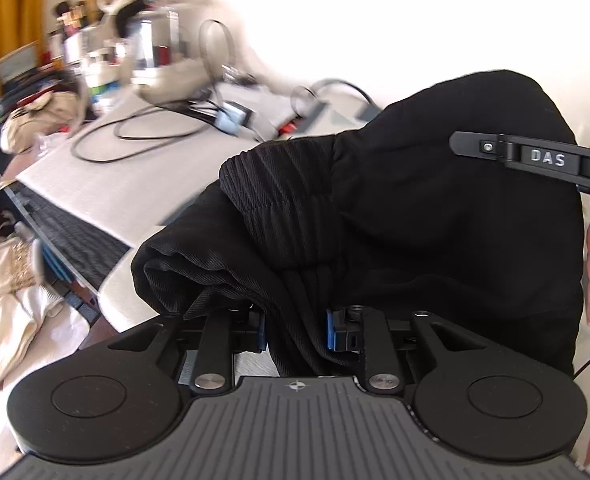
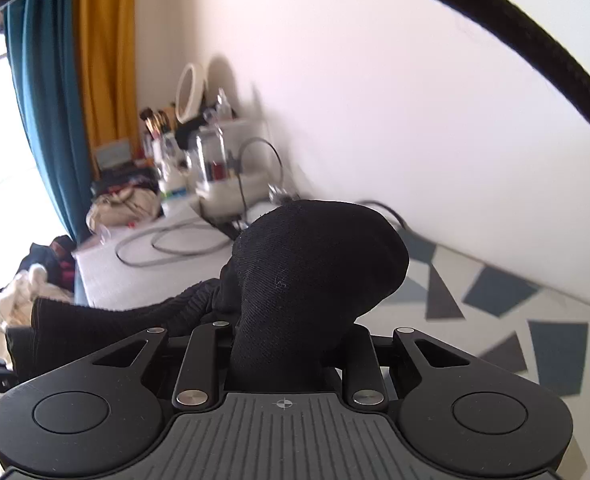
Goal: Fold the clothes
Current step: 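Carry the held trousers with both tools toward the tan chair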
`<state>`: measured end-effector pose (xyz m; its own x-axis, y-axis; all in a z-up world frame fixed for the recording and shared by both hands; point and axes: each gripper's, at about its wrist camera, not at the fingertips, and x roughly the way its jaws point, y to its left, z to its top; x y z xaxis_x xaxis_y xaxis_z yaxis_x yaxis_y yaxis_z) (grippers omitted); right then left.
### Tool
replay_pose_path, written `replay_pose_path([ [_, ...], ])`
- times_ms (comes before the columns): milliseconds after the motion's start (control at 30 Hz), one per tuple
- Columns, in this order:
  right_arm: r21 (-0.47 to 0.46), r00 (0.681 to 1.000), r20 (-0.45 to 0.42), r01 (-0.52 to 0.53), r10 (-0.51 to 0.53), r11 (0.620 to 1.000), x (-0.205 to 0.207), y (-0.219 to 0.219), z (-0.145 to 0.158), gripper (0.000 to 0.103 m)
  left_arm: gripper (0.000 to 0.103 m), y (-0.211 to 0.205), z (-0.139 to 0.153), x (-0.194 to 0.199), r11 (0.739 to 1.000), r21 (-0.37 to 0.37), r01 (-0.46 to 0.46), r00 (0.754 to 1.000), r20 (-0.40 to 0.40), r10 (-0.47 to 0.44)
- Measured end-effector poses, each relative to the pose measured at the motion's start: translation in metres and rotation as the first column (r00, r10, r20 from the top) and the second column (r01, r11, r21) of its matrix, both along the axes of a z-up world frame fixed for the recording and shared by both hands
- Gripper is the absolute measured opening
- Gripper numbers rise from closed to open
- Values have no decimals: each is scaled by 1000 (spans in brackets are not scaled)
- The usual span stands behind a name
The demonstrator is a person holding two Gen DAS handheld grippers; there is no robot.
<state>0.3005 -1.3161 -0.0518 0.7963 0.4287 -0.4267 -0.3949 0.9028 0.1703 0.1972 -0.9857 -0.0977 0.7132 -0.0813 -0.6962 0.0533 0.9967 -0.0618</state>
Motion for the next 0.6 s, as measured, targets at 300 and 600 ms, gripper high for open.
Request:
replay_pose_path([
  [300, 11, 983, 42, -180, 180, 984, 4, 64, 42, 21, 25, 66, 23, -40, 979, -60, -193, 979, 57, 197],
  [600, -11, 944, 19, -328, 328, 945, -33, 216, 77, 21, 25, 186, 48, -103, 941, -92, -324, 936, 114, 333],
])
